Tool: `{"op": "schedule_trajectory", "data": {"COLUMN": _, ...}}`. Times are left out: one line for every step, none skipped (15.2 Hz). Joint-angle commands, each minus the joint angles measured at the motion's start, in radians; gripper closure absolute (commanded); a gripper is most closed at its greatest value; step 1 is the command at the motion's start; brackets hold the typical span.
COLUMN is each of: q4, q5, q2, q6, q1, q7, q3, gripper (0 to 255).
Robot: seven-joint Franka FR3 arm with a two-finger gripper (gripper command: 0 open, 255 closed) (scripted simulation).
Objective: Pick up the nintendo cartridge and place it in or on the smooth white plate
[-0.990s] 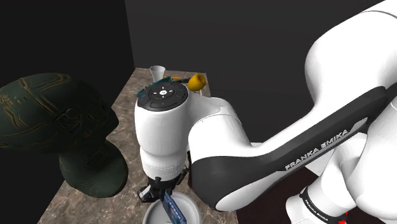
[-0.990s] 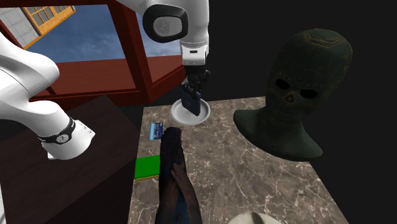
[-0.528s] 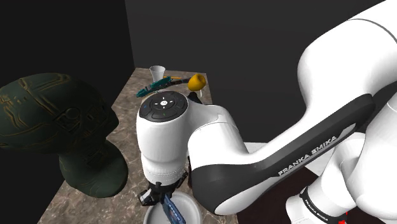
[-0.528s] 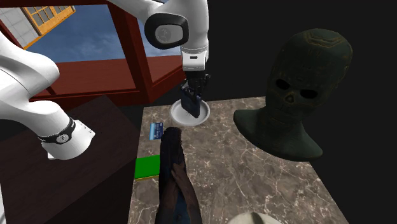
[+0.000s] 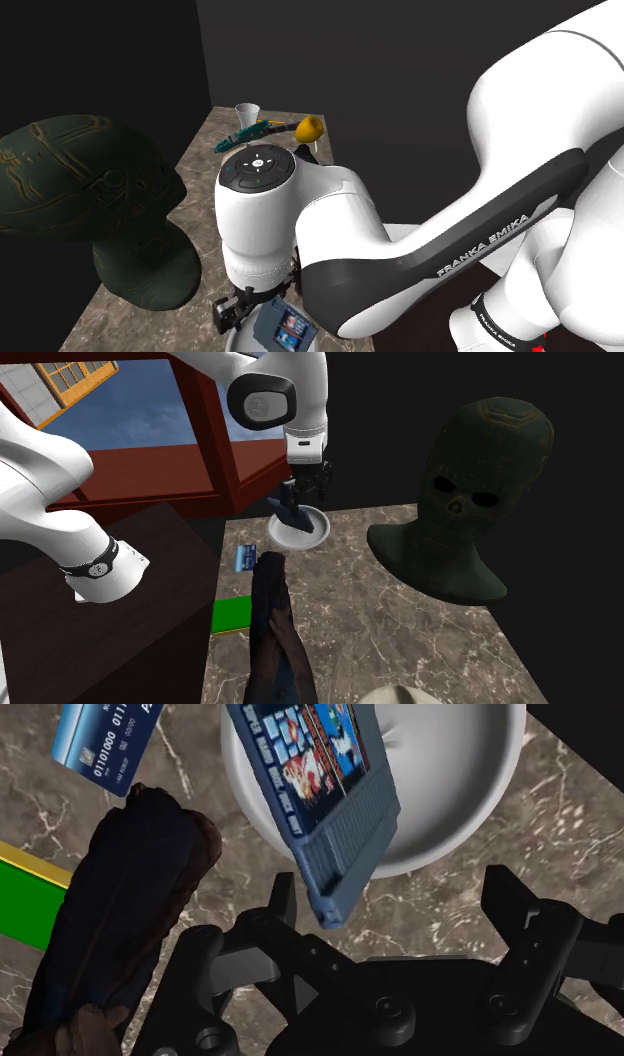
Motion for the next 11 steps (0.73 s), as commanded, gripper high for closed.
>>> {"op": "schedule_trajectory", "data": {"q4": 0.001, "q5": 0.0, "q2": 0.0, "q6": -0.001, "q1": 0.0, "q7": 0.001, "q3": 0.0, "gripper": 0}}
{"op": "schedule_trajectory", "data": {"q4": 0.013, "q5": 0.017, "q2": -0.021, "q6": -0.031, "q1": -0.002, "q7": -0.011, "q3": 0.004, "gripper": 0}}
{"op": "schedule_trajectory", "data": {"q4": 0.028, "q5": 0.033, "q2": -0.041, "q6": -0.062, "q1": -0.003, "q7": -0.022, "q3": 0.006, "gripper": 0}}
{"op": "schedule_trajectory", "data": {"q4": 0.043, "q5": 0.047, "q2": -0.06, "q6": -0.092, "q1": -0.004, "q7": -0.032, "q3": 0.008, "gripper": 0}}
{"op": "schedule_trajectory", "data": {"q4": 0.056, "q5": 0.057, "q2": -0.074, "q6": -0.117, "q1": -0.005, "q7": -0.039, "q3": 0.009, "gripper": 0}}
{"op": "schedule_trajectory", "data": {"q4": 0.056, "q5": 0.057, "q2": -0.074, "q6": -0.117, "q1": -0.005, "q7": -0.039, "q3": 0.008, "gripper": 0}}
{"op": "schedule_trajectory", "data": {"q4": 0.056, "q5": 0.057, "q2": -0.074, "q6": -0.117, "q1": -0.005, "q7": -0.039, "q3": 0.008, "gripper": 0}}
{"op": "schedule_trajectory", "data": {"q4": 0.056, "q5": 0.057, "q2": -0.074, "q6": -0.117, "q1": -0.005, "q7": -0.039, "q3": 0.008, "gripper": 0}}
{"op": "schedule_trajectory", "data": {"q4": 0.056, "q5": 0.057, "q2": -0.074, "q6": -0.117, "q1": -0.005, "q7": -0.039, "q3": 0.008, "gripper": 0}}
{"op": "schedule_trajectory", "data": {"q4": 0.056, "q5": 0.057, "q2": -0.074, "q6": -0.117, "q1": -0.005, "q7": -0.039, "q3": 0.008, "gripper": 0}}
{"op": "schedule_trajectory", "data": {"q4": 0.056, "q5": 0.057, "q2": -0.074, "q6": -0.117, "q1": -0.005, "q7": -0.039, "q3": 0.008, "gripper": 0}}
